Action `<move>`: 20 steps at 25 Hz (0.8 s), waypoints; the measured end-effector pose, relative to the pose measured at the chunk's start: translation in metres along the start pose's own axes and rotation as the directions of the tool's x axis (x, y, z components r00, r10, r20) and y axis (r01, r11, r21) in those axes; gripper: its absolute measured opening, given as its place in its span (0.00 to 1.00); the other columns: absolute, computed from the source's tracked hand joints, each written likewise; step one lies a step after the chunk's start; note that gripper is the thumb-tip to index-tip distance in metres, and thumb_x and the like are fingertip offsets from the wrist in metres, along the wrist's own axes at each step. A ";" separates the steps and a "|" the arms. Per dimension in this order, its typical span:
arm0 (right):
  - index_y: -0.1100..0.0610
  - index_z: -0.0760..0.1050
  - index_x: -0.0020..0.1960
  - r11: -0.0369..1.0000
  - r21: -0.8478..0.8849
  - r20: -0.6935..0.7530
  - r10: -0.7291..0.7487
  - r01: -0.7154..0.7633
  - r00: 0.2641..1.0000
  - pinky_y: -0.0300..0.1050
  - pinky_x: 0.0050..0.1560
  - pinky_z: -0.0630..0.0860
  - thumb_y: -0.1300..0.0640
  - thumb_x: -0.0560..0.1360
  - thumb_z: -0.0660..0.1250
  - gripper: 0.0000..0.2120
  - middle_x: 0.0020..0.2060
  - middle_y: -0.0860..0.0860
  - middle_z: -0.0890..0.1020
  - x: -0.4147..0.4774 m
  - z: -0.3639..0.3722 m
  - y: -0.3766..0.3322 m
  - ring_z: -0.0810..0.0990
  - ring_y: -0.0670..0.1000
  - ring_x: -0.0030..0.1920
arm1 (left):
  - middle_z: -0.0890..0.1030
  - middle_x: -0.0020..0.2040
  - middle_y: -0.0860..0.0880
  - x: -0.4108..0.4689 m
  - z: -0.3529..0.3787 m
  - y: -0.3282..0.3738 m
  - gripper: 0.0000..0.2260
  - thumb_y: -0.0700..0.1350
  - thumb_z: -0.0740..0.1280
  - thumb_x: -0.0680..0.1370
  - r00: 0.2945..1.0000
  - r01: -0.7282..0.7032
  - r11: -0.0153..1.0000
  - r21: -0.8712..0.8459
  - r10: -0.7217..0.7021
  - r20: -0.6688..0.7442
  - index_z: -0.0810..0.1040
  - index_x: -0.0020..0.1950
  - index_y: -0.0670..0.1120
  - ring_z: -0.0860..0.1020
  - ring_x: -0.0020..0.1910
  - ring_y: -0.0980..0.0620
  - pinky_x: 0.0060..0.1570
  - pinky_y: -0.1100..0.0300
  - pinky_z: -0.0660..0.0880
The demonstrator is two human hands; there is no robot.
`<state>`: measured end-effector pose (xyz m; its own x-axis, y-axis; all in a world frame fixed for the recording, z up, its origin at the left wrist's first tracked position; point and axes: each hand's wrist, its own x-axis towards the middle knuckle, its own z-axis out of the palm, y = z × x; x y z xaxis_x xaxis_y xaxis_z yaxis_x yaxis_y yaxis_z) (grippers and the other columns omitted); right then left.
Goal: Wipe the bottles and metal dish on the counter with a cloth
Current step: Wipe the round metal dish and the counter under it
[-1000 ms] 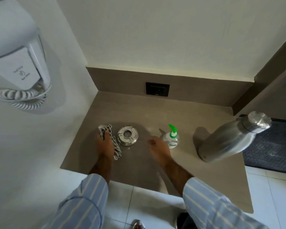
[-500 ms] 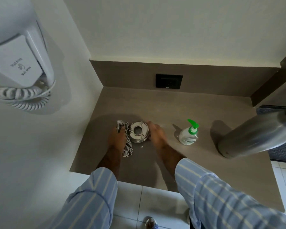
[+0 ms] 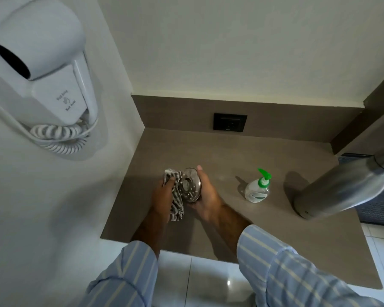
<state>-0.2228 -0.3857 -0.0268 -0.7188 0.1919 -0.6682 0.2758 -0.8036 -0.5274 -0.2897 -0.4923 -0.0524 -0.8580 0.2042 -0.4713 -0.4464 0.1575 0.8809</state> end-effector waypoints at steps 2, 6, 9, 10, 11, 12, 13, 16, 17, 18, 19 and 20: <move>0.62 0.78 0.70 0.996 -0.068 0.031 -0.051 0.053 0.998 0.60 0.75 0.71 0.36 0.81 0.60 0.32 0.66 0.63 0.82 -0.009 0.017 0.002 0.79 0.62 0.69 | 0.86 0.55 0.37 -0.004 0.002 0.016 0.13 0.46 0.64 0.83 0.998 -0.066 0.998 -0.007 0.066 0.002 0.82 0.61 0.40 0.84 0.56 0.38 0.61 0.39 0.80; 0.58 0.78 0.70 0.961 -0.162 0.037 -0.222 0.225 0.974 0.58 0.64 0.81 0.44 0.84 0.59 0.23 0.62 0.63 0.84 -0.020 0.038 0.002 0.83 0.63 0.64 | 0.88 0.47 0.40 -0.022 0.012 0.044 0.10 0.47 0.67 0.82 0.979 -0.202 0.979 -0.028 0.202 -0.009 0.85 0.52 0.43 0.87 0.48 0.39 0.52 0.44 0.83; 0.53 0.81 0.67 0.923 -0.271 0.019 -0.280 0.274 0.960 0.60 0.65 0.80 0.43 0.84 0.58 0.21 0.59 0.58 0.87 -0.024 0.046 -0.003 0.86 0.58 0.60 | 0.88 0.47 0.40 -0.039 0.014 0.055 0.09 0.45 0.67 0.82 0.959 -0.280 0.952 -0.126 0.284 0.014 0.85 0.53 0.44 0.87 0.50 0.38 0.51 0.47 0.83; 0.55 0.81 0.65 0.919 -0.262 0.017 -0.300 0.294 0.954 0.59 0.67 0.79 0.42 0.84 0.57 0.22 0.58 0.58 0.87 -0.024 0.049 -0.005 0.86 0.57 0.60 | 0.89 0.48 0.41 -0.045 0.012 0.056 0.08 0.45 0.67 0.82 0.950 -0.306 0.938 -0.165 0.312 0.015 0.86 0.54 0.45 0.87 0.50 0.39 0.51 0.48 0.83; 0.58 0.81 0.63 0.925 -0.221 0.020 -0.312 0.308 0.950 0.57 0.68 0.78 0.41 0.84 0.57 0.24 0.58 0.59 0.86 -0.022 0.052 -0.006 0.85 0.57 0.59 | 0.89 0.48 0.42 -0.051 0.010 0.054 0.08 0.45 0.67 0.82 0.937 -0.341 0.923 -0.178 0.348 0.011 0.85 0.55 0.45 0.87 0.51 0.40 0.52 0.49 0.83; 0.59 0.82 0.59 0.941 -0.157 0.017 -0.300 0.299 0.954 0.55 0.66 0.78 0.40 0.83 0.57 0.25 0.55 0.60 0.86 -0.021 0.054 -0.009 0.84 0.57 0.56 | 0.89 0.49 0.42 -0.056 0.008 0.050 0.09 0.46 0.67 0.81 0.920 -0.385 0.908 -0.162 0.392 0.010 0.85 0.55 0.46 0.87 0.51 0.41 0.52 0.49 0.83; 0.59 0.82 0.52 0.960 -0.080 0.009 -0.267 0.267 0.964 0.52 0.60 0.80 0.38 0.83 0.57 0.26 0.48 0.60 0.84 -0.021 0.055 -0.014 0.84 0.57 0.50 | 0.88 0.50 0.43 -0.062 0.006 0.045 0.10 0.47 0.67 0.81 0.897 -0.437 0.891 -0.125 0.442 0.019 0.85 0.56 0.45 0.87 0.52 0.41 0.53 0.50 0.82; 0.55 0.77 0.29 0.982 0.129 0.072 -0.149 0.139 0.986 0.41 0.36 0.81 0.33 0.81 0.55 0.33 0.27 0.53 0.79 -0.027 0.051 -0.024 0.82 0.51 0.30 | 0.86 0.55 0.49 -0.074 -0.001 0.027 0.11 0.46 0.67 0.80 0.762 -0.647 0.755 0.104 0.640 0.098 0.83 0.60 0.46 0.84 0.56 0.53 0.57 0.59 0.80; 0.54 0.77 0.28 0.979 0.162 0.070 -0.137 0.124 0.988 0.40 0.34 0.80 0.33 0.81 0.55 0.33 0.25 0.52 0.77 -0.029 0.048 -0.023 0.81 0.51 0.27 | 0.86 0.55 0.50 -0.073 -0.004 0.022 0.10 0.44 0.68 0.80 0.717 -0.694 0.693 0.195 0.690 0.103 0.84 0.59 0.46 0.84 0.55 0.55 0.56 0.62 0.79; 0.54 0.76 0.29 0.975 0.189 0.071 -0.136 0.121 0.988 0.40 0.33 0.79 0.34 0.81 0.55 0.32 0.25 0.52 0.77 -0.032 0.048 -0.022 0.80 0.51 0.27 | 0.86 0.53 0.48 -0.070 -0.006 0.018 0.09 0.41 0.69 0.79 0.690 -0.707 0.648 0.281 0.719 0.078 0.84 0.57 0.43 0.84 0.53 0.54 0.55 0.60 0.79; 0.55 0.77 0.32 0.971 0.211 0.085 -0.136 0.115 0.987 0.40 0.33 0.80 0.35 0.82 0.55 0.31 0.26 0.53 0.78 -0.033 0.047 -0.019 0.80 0.51 0.27 | 0.85 0.51 0.44 -0.065 -0.006 0.016 0.07 0.38 0.69 0.79 0.692 -0.678 0.637 0.366 0.721 0.027 0.84 0.55 0.40 0.84 0.50 0.49 0.53 0.55 0.80; 0.56 0.80 0.34 0.971 0.210 0.106 -0.137 0.112 0.985 0.40 0.33 0.81 0.36 0.82 0.55 0.31 0.27 0.54 0.80 -0.036 0.050 -0.014 0.83 0.52 0.28 | 0.85 0.49 0.41 -0.060 -0.006 0.017 0.06 0.37 0.70 0.79 0.728 -0.608 0.667 0.431 0.685 -0.034 0.84 0.53 0.37 0.83 0.49 0.44 0.51 0.51 0.80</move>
<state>-0.2329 -0.4095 0.0313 -0.8134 0.2390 -0.5303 0.0535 -0.8771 -0.4773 -0.2470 -0.5076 -0.0093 -0.9388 0.2235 0.2621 0.3333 0.3975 0.8549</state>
